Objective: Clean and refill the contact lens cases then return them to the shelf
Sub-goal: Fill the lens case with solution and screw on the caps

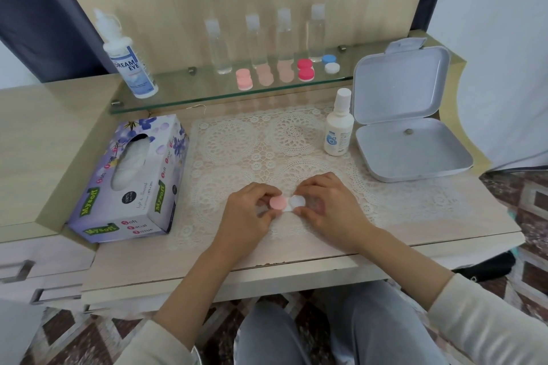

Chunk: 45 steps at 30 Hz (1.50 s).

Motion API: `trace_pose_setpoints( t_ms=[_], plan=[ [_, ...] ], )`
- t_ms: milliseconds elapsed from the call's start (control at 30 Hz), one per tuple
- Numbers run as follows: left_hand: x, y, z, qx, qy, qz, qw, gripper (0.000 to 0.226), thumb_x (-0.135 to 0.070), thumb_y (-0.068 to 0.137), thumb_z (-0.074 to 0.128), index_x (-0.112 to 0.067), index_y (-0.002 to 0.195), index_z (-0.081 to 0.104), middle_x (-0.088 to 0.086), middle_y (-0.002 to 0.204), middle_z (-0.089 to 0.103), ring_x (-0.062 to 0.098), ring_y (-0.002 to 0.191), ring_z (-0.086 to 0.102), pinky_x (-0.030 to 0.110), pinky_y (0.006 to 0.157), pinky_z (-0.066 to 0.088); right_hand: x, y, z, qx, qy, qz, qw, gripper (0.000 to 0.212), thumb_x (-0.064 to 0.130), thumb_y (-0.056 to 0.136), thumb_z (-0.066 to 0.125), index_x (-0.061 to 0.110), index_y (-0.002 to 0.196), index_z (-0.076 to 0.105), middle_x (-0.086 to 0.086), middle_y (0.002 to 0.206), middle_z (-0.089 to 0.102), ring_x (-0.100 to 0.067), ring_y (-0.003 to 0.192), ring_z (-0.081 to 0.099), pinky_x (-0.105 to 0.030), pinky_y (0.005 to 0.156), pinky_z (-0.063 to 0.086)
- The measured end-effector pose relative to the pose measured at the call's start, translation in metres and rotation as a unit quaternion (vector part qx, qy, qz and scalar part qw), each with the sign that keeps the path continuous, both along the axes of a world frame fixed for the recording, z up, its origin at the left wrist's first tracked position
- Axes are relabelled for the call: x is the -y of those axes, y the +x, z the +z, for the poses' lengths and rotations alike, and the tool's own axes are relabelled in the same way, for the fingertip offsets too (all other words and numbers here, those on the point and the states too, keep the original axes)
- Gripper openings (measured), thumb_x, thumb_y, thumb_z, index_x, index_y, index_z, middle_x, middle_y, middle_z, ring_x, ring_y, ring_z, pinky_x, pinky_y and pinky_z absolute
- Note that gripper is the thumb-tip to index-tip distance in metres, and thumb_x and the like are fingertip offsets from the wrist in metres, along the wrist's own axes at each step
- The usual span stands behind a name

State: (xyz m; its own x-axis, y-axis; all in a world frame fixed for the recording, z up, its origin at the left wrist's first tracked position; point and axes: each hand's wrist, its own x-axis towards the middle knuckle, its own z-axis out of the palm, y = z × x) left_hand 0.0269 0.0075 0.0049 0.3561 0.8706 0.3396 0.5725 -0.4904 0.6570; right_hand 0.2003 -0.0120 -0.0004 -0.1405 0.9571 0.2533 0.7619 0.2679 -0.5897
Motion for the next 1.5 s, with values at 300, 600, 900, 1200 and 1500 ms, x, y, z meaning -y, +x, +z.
trace_pose_setpoints(
  t_ms=[300,600,900,1200,1500],
  plan=[
    [0.0,0.004,0.002,-0.002,-0.038,0.011,0.999,0.037,-0.01,0.064,0.081,-0.005,0.098,0.07,-0.002,0.088,0.061,-0.001,0.071,0.055,0.004,0.072,0.041,0.001,0.001,0.001,0.002,0.0,0.006,1.0,0.026,0.023,0.079,0.069,0.014,0.103,0.068,0.003,0.104,0.062,-0.017,0.099,0.045,-0.022,0.081,0.033],
    [-0.002,0.002,0.003,0.051,-0.082,0.008,0.995,0.044,0.002,0.064,0.077,-0.022,0.094,0.057,-0.007,0.082,0.064,0.005,0.082,0.06,0.008,0.075,0.044,0.003,0.0,0.001,0.014,0.009,0.013,1.0,0.027,0.024,0.08,0.069,0.013,0.105,0.068,0.003,0.106,0.062,-0.018,0.102,0.045,-0.021,0.083,0.033],
    [0.003,-0.002,0.0,0.079,-0.097,0.008,0.992,0.038,-0.002,0.064,0.08,-0.015,0.095,0.062,-0.012,0.089,0.064,0.001,0.086,0.06,0.007,0.076,0.044,0.005,0.02,0.028,0.139,-0.095,0.037,0.985,0.056,0.037,0.074,0.069,0.017,0.124,0.054,0.004,0.119,0.05,-0.014,0.111,0.041,-0.023,0.089,0.037],
    [0.003,-0.006,-0.005,0.055,-0.076,0.017,0.995,0.048,-0.01,0.066,0.08,-0.011,0.111,0.062,-0.009,0.096,0.06,0.004,0.09,0.059,0.011,0.083,0.045,0.011,0.028,0.028,0.098,-0.101,0.037,0.989,0.017,0.014,0.086,0.055,0.01,0.1,0.066,-0.003,0.096,0.053,-0.012,0.076,0.045,-0.018,0.068,0.032],
    [0.002,-0.009,-0.013,0.033,-0.048,0.003,0.998,0.042,-0.009,0.074,0.074,-0.018,0.113,0.063,-0.015,0.098,0.059,0.0,0.091,0.056,0.006,0.084,0.038,-0.004,0.015,0.036,0.064,-0.094,0.06,0.992,0.029,0.008,0.086,0.055,0.013,0.113,0.064,-0.006,0.1,0.055,0.004,0.063,0.037,-0.019,0.07,0.034]
  ],
)
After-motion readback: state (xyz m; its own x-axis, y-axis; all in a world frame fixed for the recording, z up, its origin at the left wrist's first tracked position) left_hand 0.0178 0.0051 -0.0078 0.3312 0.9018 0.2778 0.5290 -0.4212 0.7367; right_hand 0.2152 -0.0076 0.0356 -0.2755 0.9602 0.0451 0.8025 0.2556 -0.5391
